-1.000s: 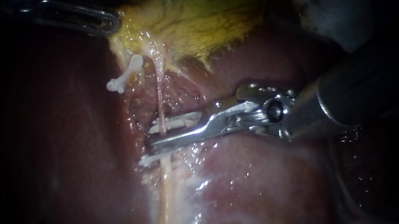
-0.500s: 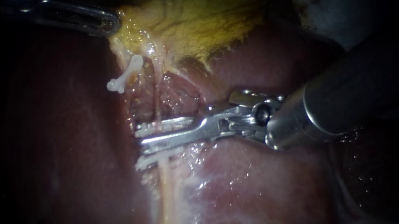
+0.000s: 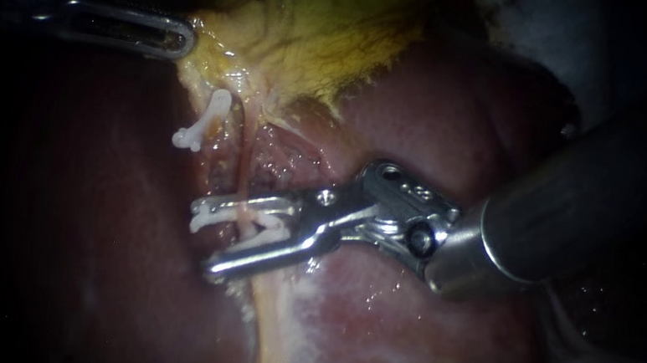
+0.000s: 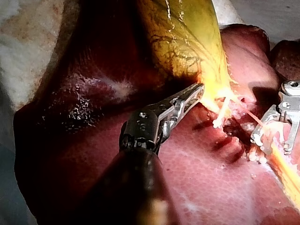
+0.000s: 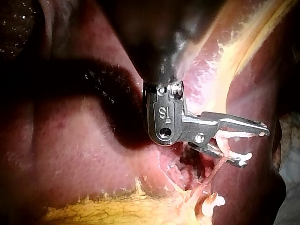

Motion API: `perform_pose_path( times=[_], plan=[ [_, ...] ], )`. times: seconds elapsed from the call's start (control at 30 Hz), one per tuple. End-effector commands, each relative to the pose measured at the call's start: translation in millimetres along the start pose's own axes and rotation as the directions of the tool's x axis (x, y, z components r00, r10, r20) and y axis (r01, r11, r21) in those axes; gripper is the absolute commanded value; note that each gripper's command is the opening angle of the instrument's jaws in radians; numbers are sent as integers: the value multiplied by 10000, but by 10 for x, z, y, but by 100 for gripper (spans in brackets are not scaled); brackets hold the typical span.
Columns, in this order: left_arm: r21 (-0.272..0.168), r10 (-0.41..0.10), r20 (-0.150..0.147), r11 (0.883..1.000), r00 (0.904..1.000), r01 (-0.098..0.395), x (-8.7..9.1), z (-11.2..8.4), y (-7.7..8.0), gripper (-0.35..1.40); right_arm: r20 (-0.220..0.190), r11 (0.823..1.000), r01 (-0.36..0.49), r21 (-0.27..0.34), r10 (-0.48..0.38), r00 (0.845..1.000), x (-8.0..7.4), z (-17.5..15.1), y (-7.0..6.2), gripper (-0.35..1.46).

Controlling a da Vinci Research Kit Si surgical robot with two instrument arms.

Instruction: Clipping second clip right tube

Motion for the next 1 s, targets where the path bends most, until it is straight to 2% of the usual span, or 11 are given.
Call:
perform_pose_path(
  times=[0.03,0.1,0.27,0.47,0.73,0.87,1.0],
  plan=[
    [0,0,0,10000,10000,0,0,0,0,-35,-14,10000,80,17,-80,10000,0,-1,1,46],
    [-1,0,1,10000,10000,0,0,0,0,-35,-44,9999,140,-7,-140,9999,0,-2,2,45],
    [-3,2,2,10000,10000,-2,1,1,0,-35,178,9992,201,340,-207,9996,-1,-2,2,36],
    [-4,2,2,10000,10000,-2,1,1,0,-35,834,9998,192,67,-197,9963,-2,-5,0,13],
    [-4,2,2,10000,10000,-2,1,1,0,-35,863,9998,192,61,-196,9961,-2,-7,0,-11],
    [-3,2,2,10000,10000,-2,1,0,0,-35,892,9998,191,53,-195,9958,-2,-8,-1,-35],
    [-3,2,2,10000,10000,-2,1,0,0,-35,929,9997,255,-3,-253,9954,-2,-8,1,-35]
  ],
)
